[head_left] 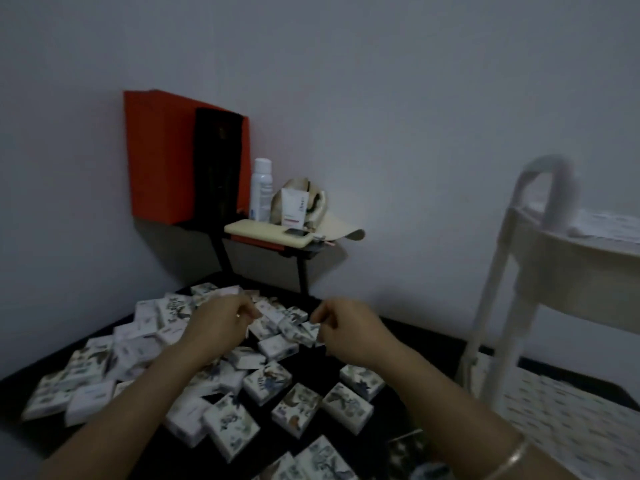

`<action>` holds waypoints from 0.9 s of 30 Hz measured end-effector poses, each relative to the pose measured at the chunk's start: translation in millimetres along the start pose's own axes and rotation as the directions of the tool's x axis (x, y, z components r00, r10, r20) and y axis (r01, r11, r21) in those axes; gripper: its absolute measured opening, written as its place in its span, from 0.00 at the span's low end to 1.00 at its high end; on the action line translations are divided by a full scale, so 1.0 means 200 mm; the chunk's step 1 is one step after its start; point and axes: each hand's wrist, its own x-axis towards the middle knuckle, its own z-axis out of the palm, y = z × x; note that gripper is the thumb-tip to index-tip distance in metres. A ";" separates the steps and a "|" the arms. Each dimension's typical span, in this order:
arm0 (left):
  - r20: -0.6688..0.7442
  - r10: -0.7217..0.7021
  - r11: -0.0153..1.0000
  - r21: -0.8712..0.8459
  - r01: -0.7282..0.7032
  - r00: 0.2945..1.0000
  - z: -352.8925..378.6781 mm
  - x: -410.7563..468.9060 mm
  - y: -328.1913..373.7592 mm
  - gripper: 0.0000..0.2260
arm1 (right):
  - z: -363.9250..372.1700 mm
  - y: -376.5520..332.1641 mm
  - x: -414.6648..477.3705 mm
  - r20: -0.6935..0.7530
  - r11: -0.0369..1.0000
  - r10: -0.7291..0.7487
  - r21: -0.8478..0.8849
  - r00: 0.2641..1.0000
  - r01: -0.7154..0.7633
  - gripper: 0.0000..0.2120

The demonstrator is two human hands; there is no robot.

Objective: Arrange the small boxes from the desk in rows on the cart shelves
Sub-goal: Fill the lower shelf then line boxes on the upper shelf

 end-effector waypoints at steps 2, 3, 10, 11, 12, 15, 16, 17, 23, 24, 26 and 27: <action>0.033 -0.043 0.999 0.003 0.043 0.999 0.06 0.00 -0.11 0.15 | 0.14 0.08 0.10 0.101 0.997 0.060 0.042 0.993 -0.065 0.12; 0.048 -0.051 0.999 0.008 0.051 0.998 0.07 0.00 -0.15 0.16 | 0.22 0.10 0.16 0.140 0.996 0.075 0.043 0.987 -0.081 0.14; 0.081 0.022 0.999 0.046 -0.026 0.997 0.15 0.03 -0.27 0.19 | 0.54 0.16 0.37 0.136 0.974 0.129 -0.203 0.982 -0.100 0.24; 0.059 0.032 0.999 0.031 -0.034 0.998 0.16 0.05 -0.28 0.18 | 0.56 0.17 0.39 0.100 0.963 0.135 -0.246 0.986 -0.107 0.22; 0.036 0.039 0.999 0.019 -0.040 0.999 0.16 0.06 -0.27 0.16 | 0.58 0.18 0.40 0.064 0.954 0.135 -0.279 0.989 -0.112 0.19; -0.041 0.081 0.997 0.022 -0.080 0.996 0.17 0.13 -0.24 0.12 | 0.65 0.19 0.45 -0.039 0.942 0.151 -0.299 0.988 -0.155 0.18; -0.066 0.101 0.995 0.033 -0.099 0.993 0.18 0.16 -0.22 0.11 | 0.67 0.20 0.47 -0.060 0.940 0.174 -0.289 0.983 -0.184 0.21; -0.085 0.119 0.992 0.051 -0.115 0.989 0.19 0.19 -0.21 0.10 | 0.68 0.20 0.49 -0.067 0.935 0.205 -0.283 0.976 -0.216 0.25; -0.026 0.078 0.936 0.347 -0.064 0.997 0.34 0.42 -0.19 0.22 | 0.73 0.26 0.56 -0.048 0.930 0.294 -0.215 0.955 -0.297 0.32; 0.009 0.052 0.912 0.406 -0.051 0.999 0.35 0.44 -0.19 0.26 | 0.73 0.27 0.55 -0.053 0.934 0.298 -0.188 0.953 -0.303 0.32; 0.055 0.034 0.885 0.462 -0.055 0.998 0.39 0.47 -0.21 0.27 | 0.73 0.28 0.53 -0.079 0.943 0.293 -0.139 0.953 -0.301 0.31; 0.069 0.038 0.885 0.461 -0.066 0.997 0.40 0.48 -0.21 0.25 | 0.72 0.28 0.52 -0.092 0.949 0.286 -0.108 0.954 -0.295 0.30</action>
